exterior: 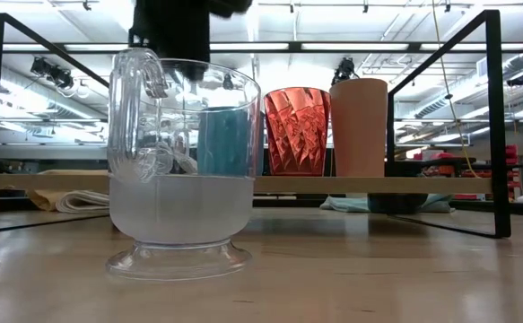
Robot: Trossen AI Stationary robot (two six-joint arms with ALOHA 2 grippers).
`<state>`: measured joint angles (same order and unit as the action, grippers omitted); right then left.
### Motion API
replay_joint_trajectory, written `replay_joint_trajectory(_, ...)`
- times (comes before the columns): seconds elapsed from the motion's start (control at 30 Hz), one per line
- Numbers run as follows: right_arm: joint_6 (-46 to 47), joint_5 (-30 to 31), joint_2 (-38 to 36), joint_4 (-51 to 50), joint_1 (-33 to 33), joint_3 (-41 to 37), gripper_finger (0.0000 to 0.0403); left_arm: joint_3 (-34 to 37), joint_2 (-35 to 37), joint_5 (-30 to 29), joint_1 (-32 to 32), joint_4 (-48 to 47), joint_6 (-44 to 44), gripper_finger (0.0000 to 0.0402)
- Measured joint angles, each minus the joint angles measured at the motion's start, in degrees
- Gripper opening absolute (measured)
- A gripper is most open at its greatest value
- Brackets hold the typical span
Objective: Stack small to large cups/mugs on shelf
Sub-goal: Put the transparent mug on the shelf
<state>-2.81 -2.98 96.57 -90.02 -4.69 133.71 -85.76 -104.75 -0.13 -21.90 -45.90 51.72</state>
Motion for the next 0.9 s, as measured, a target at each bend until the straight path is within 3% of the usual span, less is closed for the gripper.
replay_joint_trajectory(0.17, -3.3, 0.0, 0.0, 0.0, -0.5, 0.0, 0.0053, 0.0, -0.9, 3.4, 0.3, 2.8, 6.1, 0.0065)
replay_joint_trajectory(0.3, -4.6, 0.0, 0.0, 0.0, -0.6, 0.0, 0.0061, 0.0, -1.0, 6.0, -0.2, 7.3, 5.2, 0.0068)
replay_joint_trajectory(0.43, -4.4, 0.0, 0.0, 0.0, -0.8, 0.0, 0.0065, 0.0, -1.0, 6.1, -0.5, 7.8, -0.6, 0.0067)
replay_joint_trajectory(0.7, -1.0, 0.0, 0.0, 0.0, -0.8, 0.0, 0.0068, 0.0, -1.0, 4.3, -0.4, 5.2, -21.5, 0.0081)
replay_joint_trajectory(0.9, 2.2, 0.0, 0.0, 0.1, -0.8, 0.0, 0.0069, 0.0, -2.3, 3.4, 0.0, 0.9, -27.3, 0.0083)
